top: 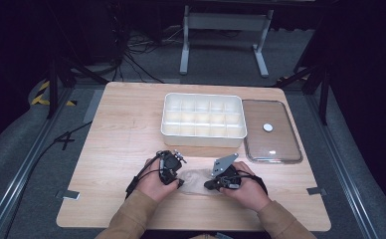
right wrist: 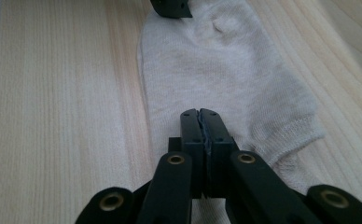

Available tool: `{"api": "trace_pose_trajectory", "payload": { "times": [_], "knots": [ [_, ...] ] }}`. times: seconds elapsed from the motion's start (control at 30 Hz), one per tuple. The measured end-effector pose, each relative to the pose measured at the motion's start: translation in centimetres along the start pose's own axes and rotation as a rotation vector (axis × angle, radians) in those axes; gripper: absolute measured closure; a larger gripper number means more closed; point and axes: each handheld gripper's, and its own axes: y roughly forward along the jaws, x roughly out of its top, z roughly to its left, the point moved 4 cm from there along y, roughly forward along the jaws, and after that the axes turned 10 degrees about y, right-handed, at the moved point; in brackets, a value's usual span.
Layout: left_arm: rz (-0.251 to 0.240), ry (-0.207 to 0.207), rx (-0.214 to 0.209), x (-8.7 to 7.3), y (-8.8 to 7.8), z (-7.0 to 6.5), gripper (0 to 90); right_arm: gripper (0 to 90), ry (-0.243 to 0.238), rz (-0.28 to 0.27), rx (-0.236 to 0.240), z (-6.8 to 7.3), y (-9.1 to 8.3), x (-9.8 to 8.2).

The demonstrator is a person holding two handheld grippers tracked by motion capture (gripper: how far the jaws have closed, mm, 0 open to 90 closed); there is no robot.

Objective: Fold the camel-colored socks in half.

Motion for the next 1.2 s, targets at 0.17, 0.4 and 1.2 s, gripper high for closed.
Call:
{"api": "trace_pose_trajectory", "payload": {
  "times": [0.17, 0.4, 1.2],
  "knots": [
    [0.001, 0.012, -0.032, 0.1, 0.0, -0.3, 71.2, 89.8, 0.001, -0.001, -0.005, 0.0, 0.0, 0.0],
    [0.003, 0.03, -0.037, 0.1, -0.1, -0.5, 84.4, 84.5, 0.041, -0.025, 0.017, 0.0, -0.3, 0.0],
    [-0.076, 0.086, -0.091, 1.1, -3.4, -1.8, 85.0, 89.2, 0.093, -0.071, -0.087, 0.1, 0.5, 0.2]
  ]
}}
